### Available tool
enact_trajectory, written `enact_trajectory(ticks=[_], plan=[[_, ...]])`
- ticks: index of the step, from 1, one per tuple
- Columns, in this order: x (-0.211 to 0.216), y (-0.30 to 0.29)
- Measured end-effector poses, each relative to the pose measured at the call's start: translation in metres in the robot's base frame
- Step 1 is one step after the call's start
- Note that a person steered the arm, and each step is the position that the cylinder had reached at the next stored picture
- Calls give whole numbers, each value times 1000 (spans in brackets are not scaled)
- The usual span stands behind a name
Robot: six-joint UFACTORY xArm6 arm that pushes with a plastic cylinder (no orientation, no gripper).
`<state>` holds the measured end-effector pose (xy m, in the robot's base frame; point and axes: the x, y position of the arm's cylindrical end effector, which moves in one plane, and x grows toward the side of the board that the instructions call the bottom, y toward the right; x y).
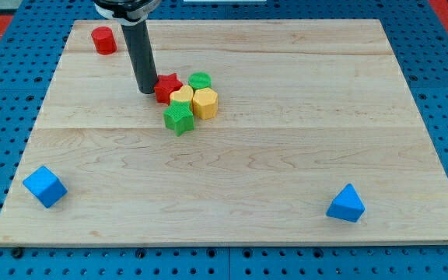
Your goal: Make a group of red blocks yellow blocks and green blocks
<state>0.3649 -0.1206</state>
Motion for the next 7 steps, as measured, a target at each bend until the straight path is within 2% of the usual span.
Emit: enact_trajectory(ticks=[1, 2, 3, 4, 5, 6, 7], plan=[[-12, -1], [-50, -62], [-51, -147], [-82, -164], [-138, -106], [-133, -92], [-101, -91]])
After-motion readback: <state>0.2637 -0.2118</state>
